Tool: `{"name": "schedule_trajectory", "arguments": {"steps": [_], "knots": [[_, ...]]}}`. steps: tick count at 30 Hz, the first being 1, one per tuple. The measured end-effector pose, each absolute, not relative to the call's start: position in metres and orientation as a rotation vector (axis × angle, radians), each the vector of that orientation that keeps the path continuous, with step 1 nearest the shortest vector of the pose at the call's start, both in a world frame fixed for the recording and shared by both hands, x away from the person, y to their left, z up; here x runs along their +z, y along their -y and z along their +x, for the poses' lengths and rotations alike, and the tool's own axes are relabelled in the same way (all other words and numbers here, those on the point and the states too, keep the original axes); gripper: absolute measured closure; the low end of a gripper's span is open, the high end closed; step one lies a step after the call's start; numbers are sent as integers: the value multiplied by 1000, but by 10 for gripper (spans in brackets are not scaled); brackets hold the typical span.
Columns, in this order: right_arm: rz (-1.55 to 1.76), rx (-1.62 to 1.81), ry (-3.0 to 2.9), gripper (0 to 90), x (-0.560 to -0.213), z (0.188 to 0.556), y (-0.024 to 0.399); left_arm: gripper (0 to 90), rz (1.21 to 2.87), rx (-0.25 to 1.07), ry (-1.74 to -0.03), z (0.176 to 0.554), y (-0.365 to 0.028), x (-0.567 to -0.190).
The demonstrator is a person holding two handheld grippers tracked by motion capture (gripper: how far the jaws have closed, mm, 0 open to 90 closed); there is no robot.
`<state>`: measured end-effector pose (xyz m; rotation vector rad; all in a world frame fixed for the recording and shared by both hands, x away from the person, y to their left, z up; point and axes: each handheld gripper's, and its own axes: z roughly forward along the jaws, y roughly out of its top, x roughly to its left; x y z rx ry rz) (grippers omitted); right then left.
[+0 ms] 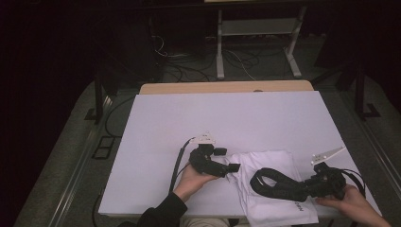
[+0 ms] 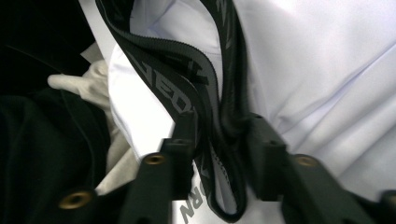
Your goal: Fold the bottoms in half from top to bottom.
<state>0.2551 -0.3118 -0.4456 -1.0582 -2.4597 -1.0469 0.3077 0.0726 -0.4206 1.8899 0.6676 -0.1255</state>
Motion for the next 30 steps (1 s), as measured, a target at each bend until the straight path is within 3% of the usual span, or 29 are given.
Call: {"name": "schedule_trajectory", "arguments": {"steps": [8, 13, 24, 30], "knots": [[-1056, -1099, 2481, 420, -434, 256, 308, 101, 1855, -68, -659, 309, -87, -414], [-1110, -1151, 2477, 362, -426, 267, 313, 87, 1840, -51, -667, 311, -93, -412], [-1157, -1224, 2470, 379, -411, 288, 313, 86, 1820, -29, -698, 314, -103, -413], [-1141, -1247, 2468, 440, -407, 302, 306, 83, 1821, -14, -715, 316, -107, -415]]}}
